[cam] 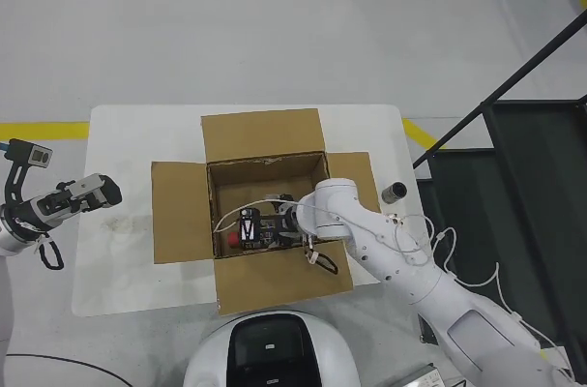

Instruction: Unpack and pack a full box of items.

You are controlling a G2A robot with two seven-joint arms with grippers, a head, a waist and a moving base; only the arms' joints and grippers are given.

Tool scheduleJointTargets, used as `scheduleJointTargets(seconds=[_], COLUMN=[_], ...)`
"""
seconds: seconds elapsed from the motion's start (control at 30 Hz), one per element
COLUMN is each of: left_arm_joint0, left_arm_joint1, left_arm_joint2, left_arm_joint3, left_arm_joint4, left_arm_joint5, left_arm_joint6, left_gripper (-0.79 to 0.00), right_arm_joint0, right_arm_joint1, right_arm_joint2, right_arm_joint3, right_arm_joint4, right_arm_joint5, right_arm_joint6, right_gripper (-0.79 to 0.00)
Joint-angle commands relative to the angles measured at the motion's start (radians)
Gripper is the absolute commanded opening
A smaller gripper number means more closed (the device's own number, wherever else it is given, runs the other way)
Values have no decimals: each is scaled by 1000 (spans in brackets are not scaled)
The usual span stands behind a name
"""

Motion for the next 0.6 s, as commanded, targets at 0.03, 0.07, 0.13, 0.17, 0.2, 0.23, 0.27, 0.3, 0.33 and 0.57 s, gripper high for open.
scheduleJointTargets(seconds=[0.03, 0.07, 0.13, 0.17, 0.2, 0.23, 0.27, 0.3, 0.33, 0.57], left_arm_joint0=[0, 0, 0, 0, 0, 0, 0, 0, 0, 0], left_arm_joint1=[0, 0, 0, 0, 0, 0, 0, 0, 0, 0], left_arm_joint2=[0, 0, 0, 0, 0, 0, 0, 0, 0, 0], left_arm_joint3=[0, 0, 0, 0, 0, 0, 0, 0, 0, 0], left_arm_joint4=[0, 0, 0, 0, 0, 0, 0, 0, 0, 0], left_arm_joint5=[0, 0, 0, 0, 0, 0, 0, 0, 0, 0], left_arm_joint6=[0, 0, 0, 0, 0, 0, 0, 0, 0, 0], left_gripper=[0, 0, 0, 0, 0, 0, 0, 0, 0, 0], right_arm_joint0=[-20, -32, -68, -92, -122, -157, -193, -230, -269, -553], right_arm_joint1=[12, 18, 31, 40, 48, 56, 65, 74, 82, 129], right_arm_joint2=[38, 57, 113, 148, 186, 228, 272, 317, 363, 659], right_arm_joint3=[-53, -83, -139, -168, -195, -217, -238, -258, -279, -395], right_arm_joint4=[-5, -8, -9, -23, -30, -30, -33, -37, -44, -85], right_arm_joint5=[-12, -16, -27, -24, -17, -9, -2, 4, 10, 22], right_arm_joint6=[-41, -71, -163, -206, -254, -304, -344, -379, -407, -516], right_gripper=[0, 0, 0, 0, 0, 0, 0, 0, 0, 0])
